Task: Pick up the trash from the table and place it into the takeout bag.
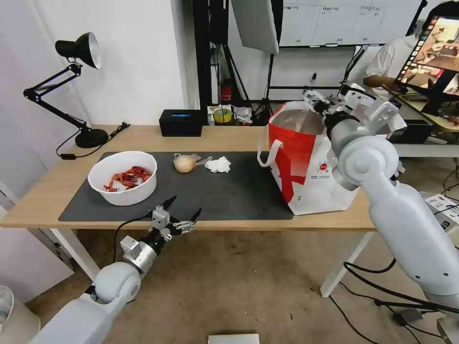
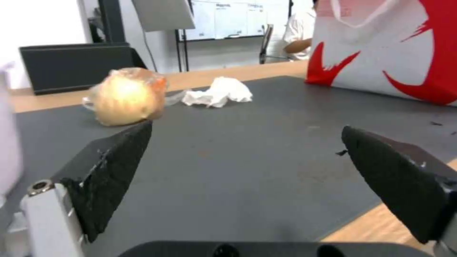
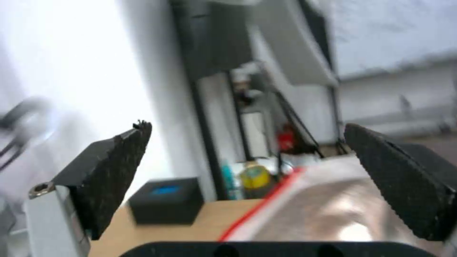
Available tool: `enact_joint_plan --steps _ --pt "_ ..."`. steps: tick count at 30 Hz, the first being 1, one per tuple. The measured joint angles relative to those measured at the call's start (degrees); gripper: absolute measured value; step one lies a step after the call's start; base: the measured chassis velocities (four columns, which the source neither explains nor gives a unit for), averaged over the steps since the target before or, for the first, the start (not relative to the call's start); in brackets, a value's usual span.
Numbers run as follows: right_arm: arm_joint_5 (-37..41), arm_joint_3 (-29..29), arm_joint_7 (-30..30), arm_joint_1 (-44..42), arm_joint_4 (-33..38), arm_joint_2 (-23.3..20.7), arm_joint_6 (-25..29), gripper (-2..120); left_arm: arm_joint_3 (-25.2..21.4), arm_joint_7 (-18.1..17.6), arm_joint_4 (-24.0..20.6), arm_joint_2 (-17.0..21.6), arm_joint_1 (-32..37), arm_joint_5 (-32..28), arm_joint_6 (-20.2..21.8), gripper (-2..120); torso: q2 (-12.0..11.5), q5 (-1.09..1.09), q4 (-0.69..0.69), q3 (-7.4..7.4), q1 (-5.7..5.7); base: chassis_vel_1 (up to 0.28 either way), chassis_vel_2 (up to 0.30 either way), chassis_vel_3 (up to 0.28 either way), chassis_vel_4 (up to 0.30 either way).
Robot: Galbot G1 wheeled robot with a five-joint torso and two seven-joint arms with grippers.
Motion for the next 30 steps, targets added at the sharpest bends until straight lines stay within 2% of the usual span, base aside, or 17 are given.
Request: enact_joint_plan --steps 1,2,8,14,15,18,19,21,23,25,30 --pt "-1.37 -0.70 -1.47 -0.27 0.72 -0.57 -0.06 100 -0.39 0.00 -0.07 0.09 0.26 0.12 -0.08 100 0.00 0.00 0.00 0.00 0.00 0.000 0.000 0.000 0.000" --pt "-5.20 -2.41 -5.45 -1.69 2.94 -2.10 -0.09 100 -1.51 -0.03 -0.10 0.35 0.94 0.54 -0.75 100 0.00 0.01 0.00 0.00 0.00 0.000 0.000 0.000 0.000" --pt "-11.41 -3.40 -11.80 -8.51 6.63 -4.93 3.38 100 -5.58 -0.02 -0.01 1.45 3.28 0.75 -2.05 100 0.00 0.01 0.00 0.00 0.00 0.000 0.000 0.000 0.000" --pt "-16.54 -0.23 -16.04 -20.80 9.73 -8.72 11.65 100 -9.72 0.50 0.09 2.14 7.29 0.76 -4.07 100 0.00 0.02 -0.01 0.00 -0.01 0.000 0.000 0.000 0.000" --pt "-16.54 -0.23 -16.04 -20.80 9.73 -8.72 11.65 100 -9.72 0.50 0.09 2.14 7.29 0.76 -4.07 100 0.00 0.02 -0.01 0.00 -0.01 0.000 0.000 0.000 0.000" --pt "-21.09 4.36 -17.95 -29.77 11.27 -10.54 15.95 100 -11.99 0.73 0.53 1.79 10.04 0.97 -5.37 100 0.00 0.00 0.00 0.00 -0.01 0.000 0.000 0.000 0.000" --pt "-21.09 4.36 -17.95 -29.77 11.27 -10.54 15.95 100 -11.99 0.73 0.53 1.79 10.04 0.97 -5.37 100 0.00 0.00 0.00 0.00 -0.01 0.000 0.000 0.000 0.000" --pt "-24.43 7.56 -18.27 -38.05 12.47 -11.11 18.42 100 -13.92 1.01 0.62 1.52 12.10 0.98 -6.23 100 0.00 0.01 0.00 0.00 -0.01 0.000 0.000 0.000 0.000" --pt "-25.50 8.27 -18.31 -40.34 12.64 -11.10 19.18 100 -14.41 1.11 0.63 1.46 12.55 0.98 -6.43 100 0.01 0.01 -0.01 -0.01 -0.01 0.000 0.000 0.000 0.000" --pt "-30.11 10.87 -18.43 -49.09 12.66 -9.94 22.99 100 -16.49 1.66 0.61 1.30 14.25 0.57 -6.94 100 0.01 0.01 -0.01 -0.01 -0.01 0.000 0.000 0.000 0.000" --pt "-33.29 12.20 -19.19 -56.45 11.37 -7.83 26.42 100 -18.42 2.85 0.85 1.49 15.96 -0.20 -7.65 100 0.01 0.02 -0.02 -0.01 -0.02 0.000 0.000 0.000 0.000"
